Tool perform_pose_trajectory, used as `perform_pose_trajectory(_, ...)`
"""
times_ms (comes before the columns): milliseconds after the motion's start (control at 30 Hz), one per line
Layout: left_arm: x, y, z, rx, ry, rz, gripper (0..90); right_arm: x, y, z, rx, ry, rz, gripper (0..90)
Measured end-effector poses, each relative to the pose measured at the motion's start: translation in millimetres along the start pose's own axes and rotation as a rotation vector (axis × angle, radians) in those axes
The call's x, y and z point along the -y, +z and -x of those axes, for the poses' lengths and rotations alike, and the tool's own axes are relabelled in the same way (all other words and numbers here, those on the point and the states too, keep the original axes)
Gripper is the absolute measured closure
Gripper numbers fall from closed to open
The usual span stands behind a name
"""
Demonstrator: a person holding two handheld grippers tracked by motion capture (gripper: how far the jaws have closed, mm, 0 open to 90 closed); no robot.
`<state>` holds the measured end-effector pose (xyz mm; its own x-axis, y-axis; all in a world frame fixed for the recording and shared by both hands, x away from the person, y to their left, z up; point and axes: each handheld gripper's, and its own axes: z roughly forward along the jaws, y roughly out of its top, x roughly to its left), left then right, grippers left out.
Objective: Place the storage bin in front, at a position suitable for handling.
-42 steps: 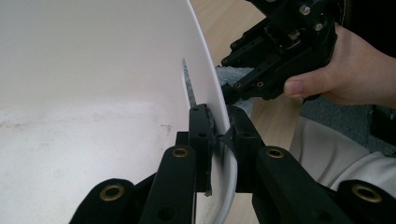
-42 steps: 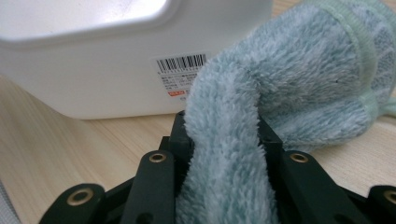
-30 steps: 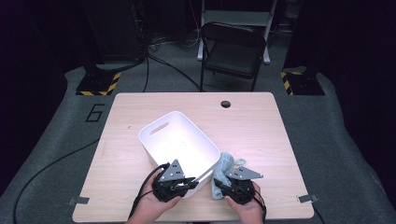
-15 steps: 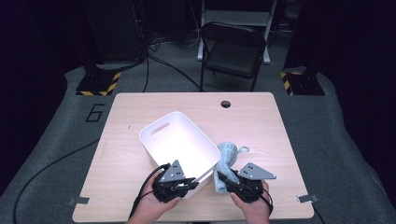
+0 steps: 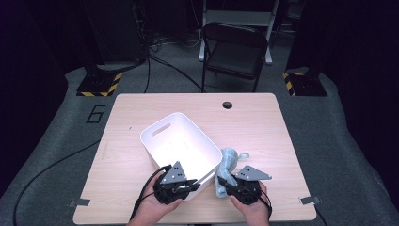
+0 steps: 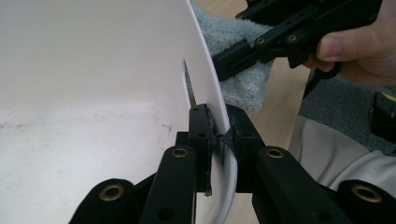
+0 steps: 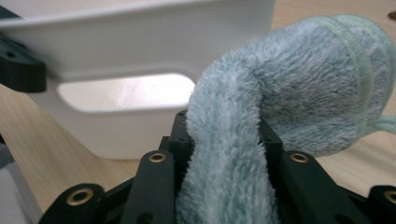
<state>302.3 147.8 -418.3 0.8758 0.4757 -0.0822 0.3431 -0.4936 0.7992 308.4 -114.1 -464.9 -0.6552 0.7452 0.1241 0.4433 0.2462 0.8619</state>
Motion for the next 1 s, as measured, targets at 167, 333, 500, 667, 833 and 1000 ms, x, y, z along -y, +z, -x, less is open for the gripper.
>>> perform_pose_trajectory(167, 0.1, 0.0, -0.3, 0.004, -0.005, 0.001, 81.9, 11.5, 13.3, 2.2, -0.004, 0.014, -0.067, 67.7)
perform_pose_trajectory(333, 0.1, -0.1, -0.4, 0.004, -0.003, 0.001, 81.9, 22.2, 24.8, 6.5, -0.013, 0.043, -0.111, 67.8)
perform_pose_trajectory(500, 0.1, 0.0, -0.4, 0.004, -0.003, 0.001, 81.9, 26.4, 28.3, 7.1, -0.015, 0.065, -0.116, 67.8)
perform_pose_trajectory(667, 0.1, -0.1, -0.4, 0.004, -0.003, 0.001, 81.8, 24.8, 26.4, 5.2, -0.004, 0.068, -0.114, 67.7)
perform_pose_trajectory(833, 0.1, 0.2, 0.0, 0.001, -0.006, 0.001, 81.8, 18.1, 20.2, 0.7, -0.001, 0.055, -0.082, 67.6)
perform_pose_trajectory(1000, -0.1, 1.1, 1.0, -0.003, -0.014, 0.007, 81.7, 7.8, 7.6, -4.0, -0.011, 0.050, -0.031, 67.6)
